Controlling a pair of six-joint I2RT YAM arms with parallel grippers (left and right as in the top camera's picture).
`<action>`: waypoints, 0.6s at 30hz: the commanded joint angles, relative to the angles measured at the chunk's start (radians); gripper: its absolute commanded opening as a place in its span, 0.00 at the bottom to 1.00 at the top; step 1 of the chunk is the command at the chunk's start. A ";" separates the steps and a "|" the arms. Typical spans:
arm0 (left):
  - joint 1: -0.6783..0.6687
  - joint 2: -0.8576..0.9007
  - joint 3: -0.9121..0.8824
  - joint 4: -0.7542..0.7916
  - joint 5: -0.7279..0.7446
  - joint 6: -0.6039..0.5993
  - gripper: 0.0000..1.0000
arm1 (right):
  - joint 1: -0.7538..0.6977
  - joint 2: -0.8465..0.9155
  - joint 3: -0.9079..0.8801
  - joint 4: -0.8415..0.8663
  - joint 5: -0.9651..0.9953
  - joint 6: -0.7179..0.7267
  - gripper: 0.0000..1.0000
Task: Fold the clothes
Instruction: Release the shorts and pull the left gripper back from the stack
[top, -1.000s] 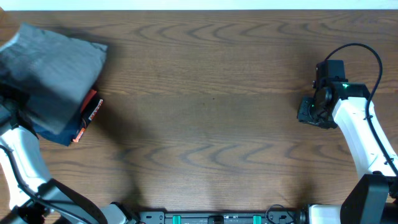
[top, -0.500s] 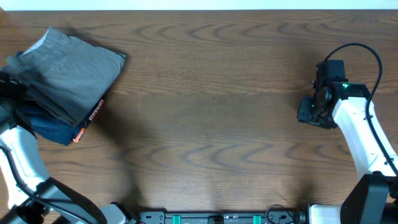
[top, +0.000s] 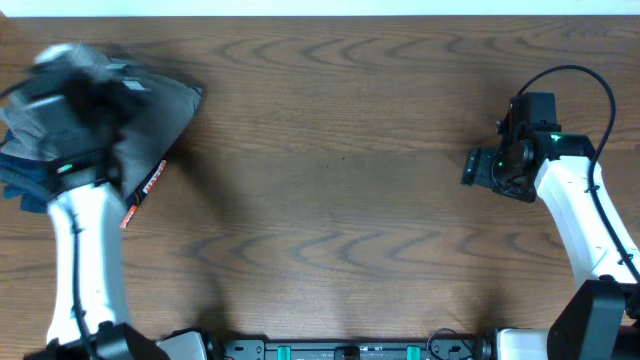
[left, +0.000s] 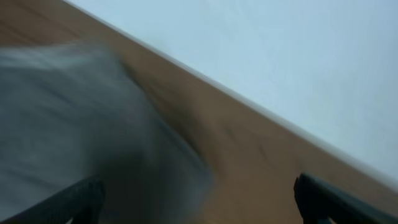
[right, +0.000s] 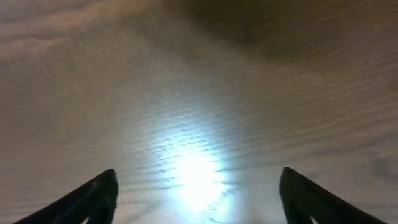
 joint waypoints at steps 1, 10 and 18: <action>-0.133 0.056 0.013 -0.090 0.005 0.043 0.98 | -0.004 -0.010 0.007 0.002 -0.050 -0.003 0.89; -0.327 0.175 0.013 -0.682 -0.037 0.042 0.98 | -0.004 -0.010 0.006 -0.107 -0.085 -0.022 0.99; -0.321 0.167 0.013 -0.990 -0.044 0.077 0.98 | -0.004 -0.010 0.006 -0.210 -0.155 -0.047 0.99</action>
